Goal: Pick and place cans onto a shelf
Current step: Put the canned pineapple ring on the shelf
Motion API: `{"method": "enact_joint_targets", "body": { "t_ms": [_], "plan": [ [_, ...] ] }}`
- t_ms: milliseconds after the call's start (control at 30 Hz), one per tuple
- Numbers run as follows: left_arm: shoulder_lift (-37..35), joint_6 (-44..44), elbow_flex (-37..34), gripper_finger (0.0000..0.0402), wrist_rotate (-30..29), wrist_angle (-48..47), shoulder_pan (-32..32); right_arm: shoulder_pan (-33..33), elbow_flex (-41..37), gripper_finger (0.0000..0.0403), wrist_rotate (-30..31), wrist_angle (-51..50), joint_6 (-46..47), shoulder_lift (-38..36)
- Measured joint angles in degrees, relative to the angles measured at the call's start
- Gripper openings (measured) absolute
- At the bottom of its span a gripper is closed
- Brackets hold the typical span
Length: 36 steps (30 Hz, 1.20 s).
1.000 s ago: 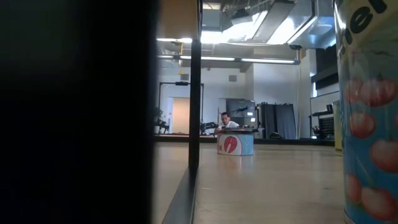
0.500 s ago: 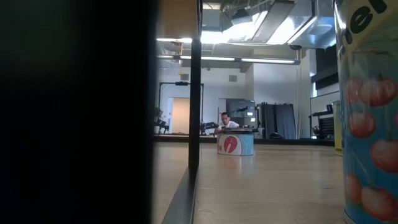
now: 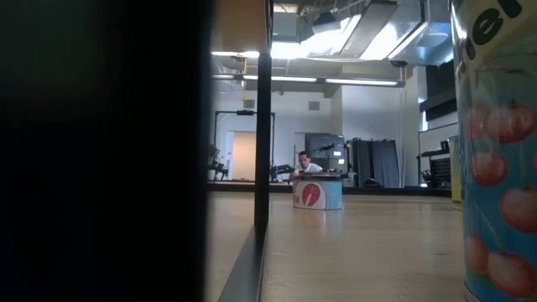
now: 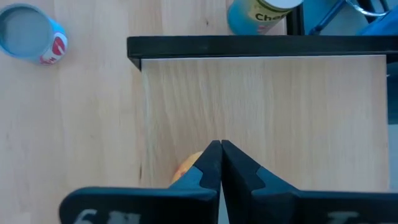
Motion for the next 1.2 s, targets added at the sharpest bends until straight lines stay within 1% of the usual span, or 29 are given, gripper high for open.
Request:
{"method": "enact_joint_targets", "body": {
  "t_ms": [100,333,600,833,1200],
  "plan": [
    [0.0,-0.2,0.0,0.0000,1.1,-0.2,0.2,0.0,0.0,0.0005,-0.1,0.0,0.0,0.0],
    [0.0,-0.9,0.0,0.0000,1.3,-0.3,0.2,0.0,0.0,0.0005,-1.9,0.0,0.0,0.0],
    [0.0,-1.8,0.0,0.0000,1.3,-1.2,0.2,0.0,0.0,0.0005,-1.9,0.0,0.0,0.0],
    [0.0,-4.4,0.1,0.0000,1.3,-3.7,0.2,0.0,0.0,0.0005,-1.9,0.0,0.0,0.0],
    [0.0,-9.1,0.1,0.0000,3.0,-6.4,-0.5,0.0,0.0,0.0005,-1.9,0.0,0.0,0.0]
  ]
}}
